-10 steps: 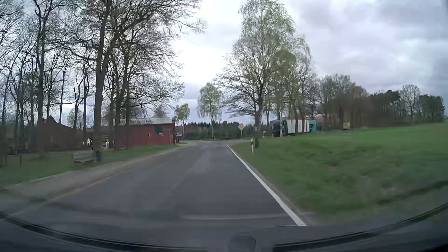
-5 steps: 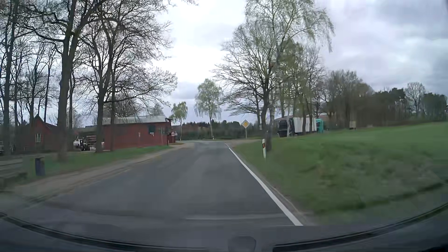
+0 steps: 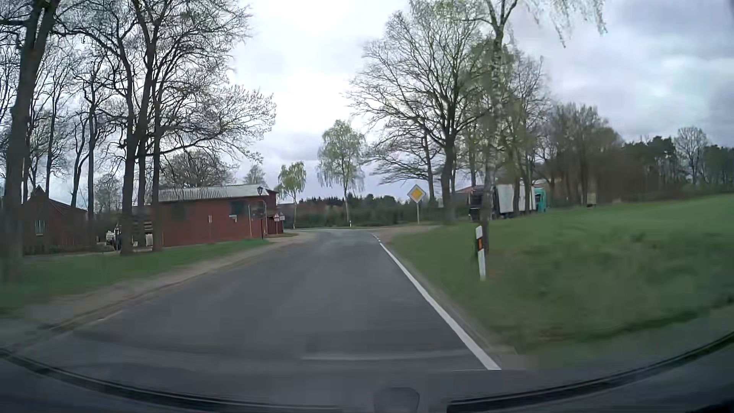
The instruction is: Follow the waypoints while adhering to traffic rules and regulations
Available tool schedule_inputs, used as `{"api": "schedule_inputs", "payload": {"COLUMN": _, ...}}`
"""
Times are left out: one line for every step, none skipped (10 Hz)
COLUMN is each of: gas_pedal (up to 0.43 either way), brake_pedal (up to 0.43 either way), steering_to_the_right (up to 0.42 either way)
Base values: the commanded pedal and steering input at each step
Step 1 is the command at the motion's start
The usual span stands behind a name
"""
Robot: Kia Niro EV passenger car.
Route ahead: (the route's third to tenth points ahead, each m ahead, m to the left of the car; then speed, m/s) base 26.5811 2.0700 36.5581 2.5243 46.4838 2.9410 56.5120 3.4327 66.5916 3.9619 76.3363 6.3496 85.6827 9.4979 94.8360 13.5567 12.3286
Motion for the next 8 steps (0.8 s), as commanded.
{"api": "schedule_inputs", "payload": {"gas_pedal": 0.039, "brake_pedal": 0.000, "steering_to_the_right": -0.004}}
{"api": "schedule_inputs", "payload": {"gas_pedal": 0.039, "brake_pedal": 0.000, "steering_to_the_right": -0.004}}
{"api": "schedule_inputs", "payload": {"gas_pedal": 0.039, "brake_pedal": 0.000, "steering_to_the_right": -0.004}}
{"api": "schedule_inputs", "payload": {"gas_pedal": 0.039, "brake_pedal": 0.000, "steering_to_the_right": -0.004}}
{"api": "schedule_inputs", "payload": {"gas_pedal": 0.039, "brake_pedal": 0.000, "steering_to_the_right": -0.004}}
{"api": "schedule_inputs", "payload": {"gas_pedal": 0.039, "brake_pedal": 0.000, "steering_to_the_right": -0.004}}
{"api": "schedule_inputs", "payload": {"gas_pedal": 0.039, "brake_pedal": 0.000, "steering_to_the_right": -0.004}}
{"api": "schedule_inputs", "payload": {"gas_pedal": 0.039, "brake_pedal": 0.000, "steering_to_the_right": -0.004}}
